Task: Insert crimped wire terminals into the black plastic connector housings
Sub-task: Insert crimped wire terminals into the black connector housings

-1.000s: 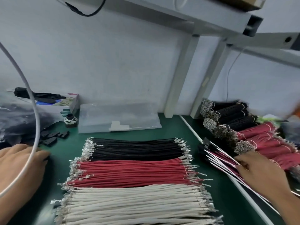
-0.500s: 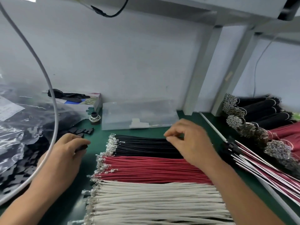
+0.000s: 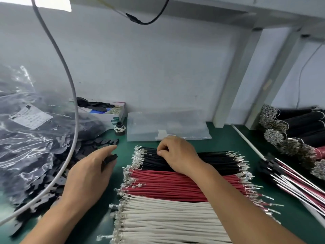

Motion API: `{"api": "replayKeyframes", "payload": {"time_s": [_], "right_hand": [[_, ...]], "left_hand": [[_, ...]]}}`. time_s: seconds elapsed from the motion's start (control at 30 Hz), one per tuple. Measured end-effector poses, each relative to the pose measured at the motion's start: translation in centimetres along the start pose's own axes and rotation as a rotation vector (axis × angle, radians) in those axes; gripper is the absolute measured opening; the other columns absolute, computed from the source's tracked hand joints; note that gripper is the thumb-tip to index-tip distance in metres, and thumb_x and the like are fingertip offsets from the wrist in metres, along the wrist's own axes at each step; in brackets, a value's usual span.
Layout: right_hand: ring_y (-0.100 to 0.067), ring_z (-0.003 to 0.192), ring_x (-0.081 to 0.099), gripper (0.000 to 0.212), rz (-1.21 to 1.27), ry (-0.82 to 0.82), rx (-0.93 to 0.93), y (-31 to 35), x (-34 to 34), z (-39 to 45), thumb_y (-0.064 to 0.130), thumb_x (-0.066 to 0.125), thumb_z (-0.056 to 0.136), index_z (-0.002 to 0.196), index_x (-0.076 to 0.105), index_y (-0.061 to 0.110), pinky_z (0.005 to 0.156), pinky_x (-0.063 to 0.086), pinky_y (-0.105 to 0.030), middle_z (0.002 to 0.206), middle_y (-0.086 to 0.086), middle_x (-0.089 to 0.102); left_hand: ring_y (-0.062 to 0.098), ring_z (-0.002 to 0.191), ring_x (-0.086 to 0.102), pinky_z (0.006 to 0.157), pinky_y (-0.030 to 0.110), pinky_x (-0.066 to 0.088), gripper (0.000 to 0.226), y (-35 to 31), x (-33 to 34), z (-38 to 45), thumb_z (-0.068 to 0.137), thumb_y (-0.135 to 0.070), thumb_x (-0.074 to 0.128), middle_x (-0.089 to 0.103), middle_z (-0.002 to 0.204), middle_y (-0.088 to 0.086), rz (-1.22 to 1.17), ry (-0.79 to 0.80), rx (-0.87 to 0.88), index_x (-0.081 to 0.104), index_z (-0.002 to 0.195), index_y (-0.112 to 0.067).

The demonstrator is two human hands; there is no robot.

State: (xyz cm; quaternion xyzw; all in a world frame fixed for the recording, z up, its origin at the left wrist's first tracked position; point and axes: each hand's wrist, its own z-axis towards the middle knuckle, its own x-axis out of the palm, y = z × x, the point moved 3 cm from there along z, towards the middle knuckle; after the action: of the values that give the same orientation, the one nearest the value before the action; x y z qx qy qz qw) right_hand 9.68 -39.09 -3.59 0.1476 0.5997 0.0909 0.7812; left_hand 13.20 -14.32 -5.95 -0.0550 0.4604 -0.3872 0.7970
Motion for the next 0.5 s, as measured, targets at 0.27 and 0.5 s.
{"api": "replayKeyframes", "payload": {"time_s": [0.27,0.5], "right_hand": [[-0.013,0.077,0.048,0.022,-0.311,-0.535,-0.398,2.7,-5.8,-3.9,0.0,0.071,0.087,0.103,0.067,0.014,0.051,0.048,-0.028,0.09,0.001,0.052],[-0.014,0.072,0.055,0.006,-0.045,-0.615,-0.395,2.8,-2.8,-9.6,0.011,0.069,0.094,0.093,0.075,0.011,0.056,0.049,-0.027,0.085,0.001,0.058]], "left_hand": [[0.01,0.075,0.067,0.065,0.02,0.049,0.033,-0.8,-0.2,0.0,0.088,-0.001,0.075,0.071,0.1,-0.01,-0.157,-0.03,0.079,0.076,0.119,-0.012],[-0.009,0.075,0.067,0.066,-0.001,0.044,0.035,-2.9,-0.9,-0.7,0.077,-0.003,0.085,0.072,0.091,-0.03,-0.378,-0.013,0.033,0.08,0.098,-0.031]]}}
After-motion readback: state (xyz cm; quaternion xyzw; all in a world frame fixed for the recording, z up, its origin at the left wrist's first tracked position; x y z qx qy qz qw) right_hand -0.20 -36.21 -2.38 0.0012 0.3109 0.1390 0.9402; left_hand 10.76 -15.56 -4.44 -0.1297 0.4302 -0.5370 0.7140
